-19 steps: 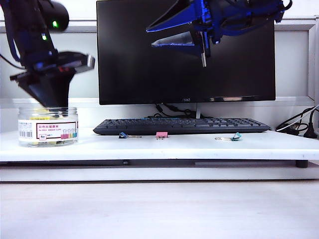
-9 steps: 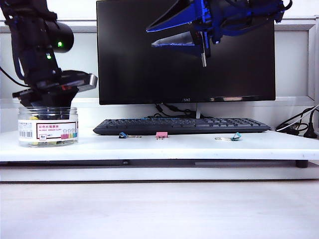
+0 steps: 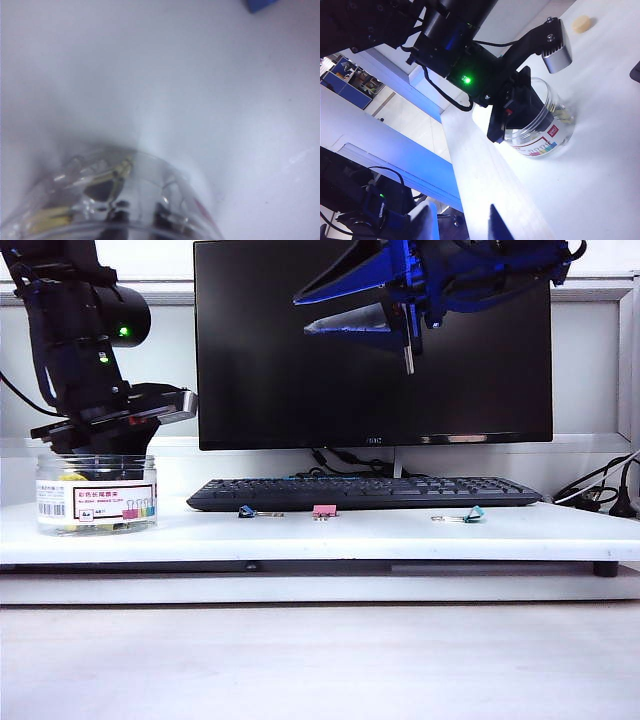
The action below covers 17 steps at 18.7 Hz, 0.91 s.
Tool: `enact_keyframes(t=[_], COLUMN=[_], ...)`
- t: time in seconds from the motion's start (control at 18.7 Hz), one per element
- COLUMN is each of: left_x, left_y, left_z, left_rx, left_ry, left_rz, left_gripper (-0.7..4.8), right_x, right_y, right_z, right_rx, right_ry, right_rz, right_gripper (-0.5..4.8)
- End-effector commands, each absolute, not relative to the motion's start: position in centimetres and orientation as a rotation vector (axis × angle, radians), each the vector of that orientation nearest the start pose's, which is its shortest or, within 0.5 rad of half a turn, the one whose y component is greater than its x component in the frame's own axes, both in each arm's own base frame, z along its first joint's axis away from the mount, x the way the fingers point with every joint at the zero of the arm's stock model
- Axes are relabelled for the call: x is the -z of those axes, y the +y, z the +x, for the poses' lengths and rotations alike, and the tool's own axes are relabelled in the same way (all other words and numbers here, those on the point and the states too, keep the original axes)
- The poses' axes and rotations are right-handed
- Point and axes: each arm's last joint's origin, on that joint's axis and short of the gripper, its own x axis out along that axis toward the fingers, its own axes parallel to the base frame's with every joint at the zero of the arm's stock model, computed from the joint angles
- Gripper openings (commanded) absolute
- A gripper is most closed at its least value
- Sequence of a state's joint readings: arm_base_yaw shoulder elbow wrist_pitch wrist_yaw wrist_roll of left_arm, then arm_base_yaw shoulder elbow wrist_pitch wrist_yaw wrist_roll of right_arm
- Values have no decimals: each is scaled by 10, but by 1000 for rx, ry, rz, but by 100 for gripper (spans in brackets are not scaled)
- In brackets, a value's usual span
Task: Take the clips out of the round transparent plastic box and place them on the table.
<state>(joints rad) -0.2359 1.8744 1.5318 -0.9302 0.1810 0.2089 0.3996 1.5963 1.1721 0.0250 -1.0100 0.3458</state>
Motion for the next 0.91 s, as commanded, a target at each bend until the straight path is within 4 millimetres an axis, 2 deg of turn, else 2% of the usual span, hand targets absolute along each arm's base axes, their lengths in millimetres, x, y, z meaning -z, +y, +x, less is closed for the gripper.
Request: enact_keyframes(t=[0.05,0.21,0.32,0.91], left_x=[-239,-239,-239,-240], left_y=[-94,-94,-94,-94], left_z=[367,367,367,367], left_rx=[493,494,494,496], left_ry=[1225,1225,1226,1222], left_rz=[211,210,210,208], left_gripper=[78,67,15,-6], right_x=[-293,-293,-293,-293], right_y=[159,157,156,154], right_z=[314,315,315,316], right_rx=[-1319,-1315,-1312,-1318], right_ry=[629,625,623,626], right_rz=[403,404,404,408], right_gripper=[148,148,148,148])
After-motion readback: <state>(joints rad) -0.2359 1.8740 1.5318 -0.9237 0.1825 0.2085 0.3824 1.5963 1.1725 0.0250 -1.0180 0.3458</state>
